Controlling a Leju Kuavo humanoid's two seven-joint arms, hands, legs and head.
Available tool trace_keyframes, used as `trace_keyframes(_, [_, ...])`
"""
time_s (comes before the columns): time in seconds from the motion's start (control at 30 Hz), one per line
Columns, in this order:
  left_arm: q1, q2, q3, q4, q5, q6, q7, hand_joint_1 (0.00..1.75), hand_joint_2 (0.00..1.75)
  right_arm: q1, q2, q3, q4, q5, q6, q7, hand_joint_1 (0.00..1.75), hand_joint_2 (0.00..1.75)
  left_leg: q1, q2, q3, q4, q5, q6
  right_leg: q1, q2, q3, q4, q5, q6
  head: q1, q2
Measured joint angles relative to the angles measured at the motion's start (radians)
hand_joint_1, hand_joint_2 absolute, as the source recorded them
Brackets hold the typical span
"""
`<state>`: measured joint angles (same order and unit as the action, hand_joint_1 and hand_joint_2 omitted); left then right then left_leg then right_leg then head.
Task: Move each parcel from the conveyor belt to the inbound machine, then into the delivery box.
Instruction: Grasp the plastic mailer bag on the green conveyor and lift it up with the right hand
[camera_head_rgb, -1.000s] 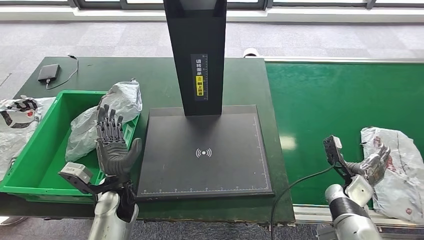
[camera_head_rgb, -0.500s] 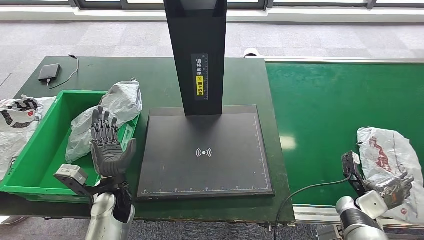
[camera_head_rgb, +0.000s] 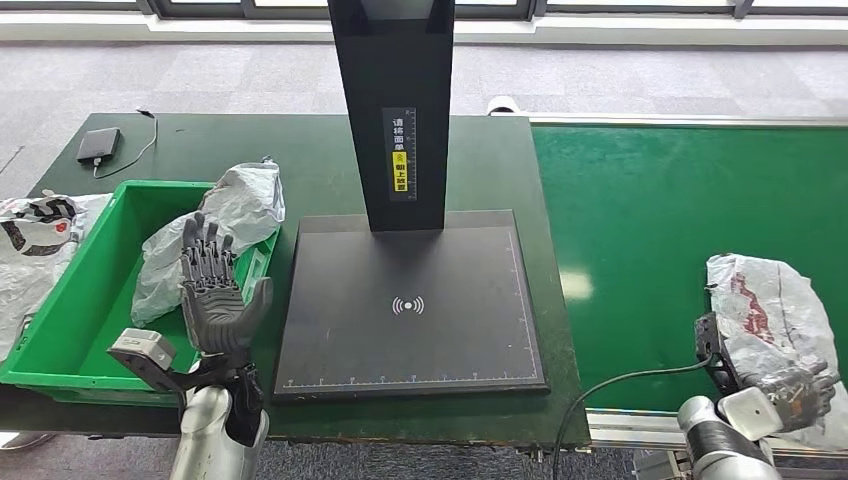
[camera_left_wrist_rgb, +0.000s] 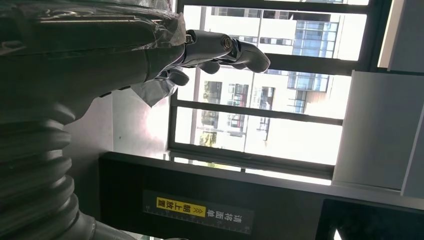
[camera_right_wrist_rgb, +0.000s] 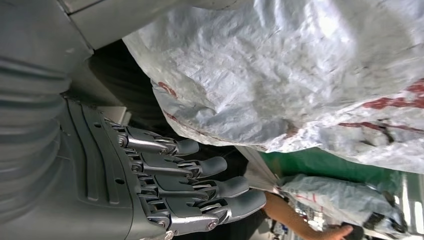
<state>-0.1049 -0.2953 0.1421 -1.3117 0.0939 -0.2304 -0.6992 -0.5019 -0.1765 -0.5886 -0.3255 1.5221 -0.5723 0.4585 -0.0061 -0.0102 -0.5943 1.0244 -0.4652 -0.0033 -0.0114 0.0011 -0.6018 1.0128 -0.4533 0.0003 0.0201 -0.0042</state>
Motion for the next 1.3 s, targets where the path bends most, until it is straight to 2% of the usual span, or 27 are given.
trace_keyframes(0.37, [0.002,0.000,0.022,0.009,0.011,-0.034,0.000,0.00,1.75,0.017,-0.017,0.019,0.001,0.000,0.132,0.122,0.00,1.75,0.000,0.000,0.000,0.000,0.000,0.000,0.000,0.000,0.000,0.000,0.000,0.000,0.000,0.000])
trace_keyframes(0.5, [0.002,0.000,0.023,0.012,0.009,-0.032,0.000,0.00,1.75,0.020,-0.020,0.031,0.001,0.000,0.158,0.123,1.75,1.75,0.000,0.000,0.000,0.000,0.000,0.000,0.000,0.000,0.000,0.000,0.000,0.000,0.000,0.000])
trace_keyframes(0.67, [0.004,0.000,0.033,0.012,0.011,-0.027,0.000,0.00,1.75,0.017,-0.019,0.055,0.001,0.000,0.189,0.111,1.75,1.75,0.000,0.000,0.000,0.000,0.000,0.000,0.000,0.000,0.001,0.000,0.000,0.000,0.000,0.000])
trace_keyframes(0.93, [0.006,0.000,0.046,0.011,0.023,-0.026,0.000,0.00,1.75,-0.002,-0.001,0.158,-0.001,0.000,0.190,0.114,1.75,1.75,0.000,0.000,0.000,0.000,0.000,0.000,0.000,0.000,0.001,0.000,0.000,0.000,0.000,0.000])
trace_keyframes(1.3, [0.008,0.000,0.054,0.012,0.014,-0.010,0.000,0.00,1.75,-0.006,0.016,0.192,-0.004,0.000,0.170,0.115,1.75,1.75,0.000,0.000,0.000,0.000,0.000,0.000,0.000,0.000,0.001,0.000,0.000,0.000,0.000,0.000])
